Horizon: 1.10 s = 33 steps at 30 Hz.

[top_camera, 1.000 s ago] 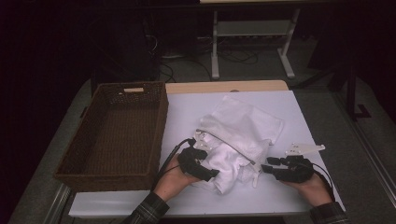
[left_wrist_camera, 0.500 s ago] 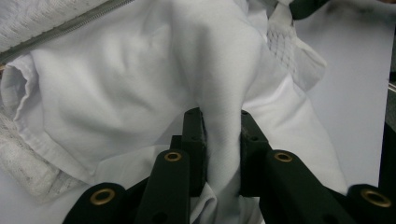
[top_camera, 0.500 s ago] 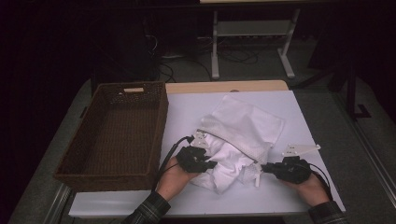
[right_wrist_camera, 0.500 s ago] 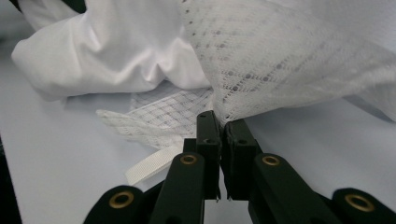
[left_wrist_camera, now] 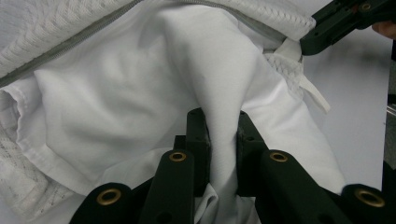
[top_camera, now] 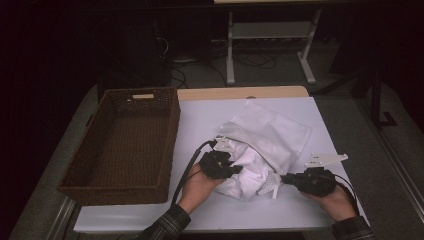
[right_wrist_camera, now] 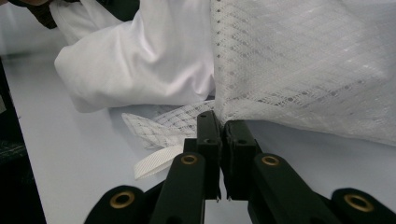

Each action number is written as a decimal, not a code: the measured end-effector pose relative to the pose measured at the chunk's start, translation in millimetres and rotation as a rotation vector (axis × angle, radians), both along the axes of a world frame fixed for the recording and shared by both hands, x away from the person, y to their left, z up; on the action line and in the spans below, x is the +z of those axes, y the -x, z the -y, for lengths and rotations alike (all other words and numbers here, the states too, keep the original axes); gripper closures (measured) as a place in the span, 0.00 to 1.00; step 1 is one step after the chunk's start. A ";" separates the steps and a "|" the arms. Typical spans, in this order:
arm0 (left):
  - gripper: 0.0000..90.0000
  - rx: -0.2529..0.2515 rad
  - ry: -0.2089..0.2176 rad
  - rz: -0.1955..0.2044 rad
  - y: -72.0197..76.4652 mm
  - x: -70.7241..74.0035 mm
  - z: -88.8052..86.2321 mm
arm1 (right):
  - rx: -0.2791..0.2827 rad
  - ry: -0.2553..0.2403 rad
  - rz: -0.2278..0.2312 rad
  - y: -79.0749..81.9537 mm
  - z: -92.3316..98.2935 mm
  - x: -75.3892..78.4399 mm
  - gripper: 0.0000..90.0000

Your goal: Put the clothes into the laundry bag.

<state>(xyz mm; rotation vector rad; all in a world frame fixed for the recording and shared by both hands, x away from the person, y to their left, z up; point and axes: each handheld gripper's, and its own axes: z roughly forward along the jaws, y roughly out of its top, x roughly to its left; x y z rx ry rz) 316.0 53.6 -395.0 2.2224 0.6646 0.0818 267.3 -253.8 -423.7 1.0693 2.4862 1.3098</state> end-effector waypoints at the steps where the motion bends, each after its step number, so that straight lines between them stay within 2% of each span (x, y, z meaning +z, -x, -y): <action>1: 0.89 0.017 0.005 -0.006 -2.4 0.2 3.9 | -0.001 -0.004 -0.001 -0.1 0.6 0.7 0.96; 5: 0.89 0.030 0.000 -0.005 -7.4 -2.0 12.7 | 0.003 -0.016 0.013 0.3 0.3 4.9 0.96; 16: 0.89 0.077 0.020 0.005 -21.4 -2.5 25.9 | 0.009 -0.019 0.020 0.7 1.2 7.1 0.96; 20: 0.86 0.061 0.019 0.001 -23.1 -6.7 30.0 | 0.004 -0.005 0.017 0.1 2.9 5.8 0.96; 24: 0.71 0.040 0.036 0.001 -22.2 -6.5 28.5 | 0.000 -0.003 0.014 -0.5 5.7 3.9 0.96; 25: 0.71 0.030 0.053 -0.004 -22.4 -3.1 23.9 | -0.002 -0.004 0.012 -0.5 6.3 3.7 0.96; 26: 0.62 0.031 0.060 0.000 -22.0 -0.2 21.0 | -0.002 -0.006 0.014 -0.6 6.8 3.5 0.96; 27: 0.59 0.031 0.060 0.000 -22.0 -0.2 21.0 | -0.002 -0.006 0.014 -0.6 6.8 3.5 0.96; 28: 0.59 0.028 0.073 0.004 -21.4 5.2 15.0 | -0.002 -0.007 0.014 -0.7 7.2 3.5 0.96; 29: 0.54 0.024 0.070 0.009 -21.2 9.4 10.1 | -0.003 -0.007 0.013 -0.8 7.5 3.1 0.96; 32: 0.52 0.028 0.069 0.025 -21.0 15.9 1.5 | -0.003 -0.007 0.012 -1.2 8.0 2.6 0.96; 33: 0.52 0.035 0.067 0.041 -22.4 20.9 -6.5 | -0.004 -0.007 0.011 -1.2 8.0 2.5 0.96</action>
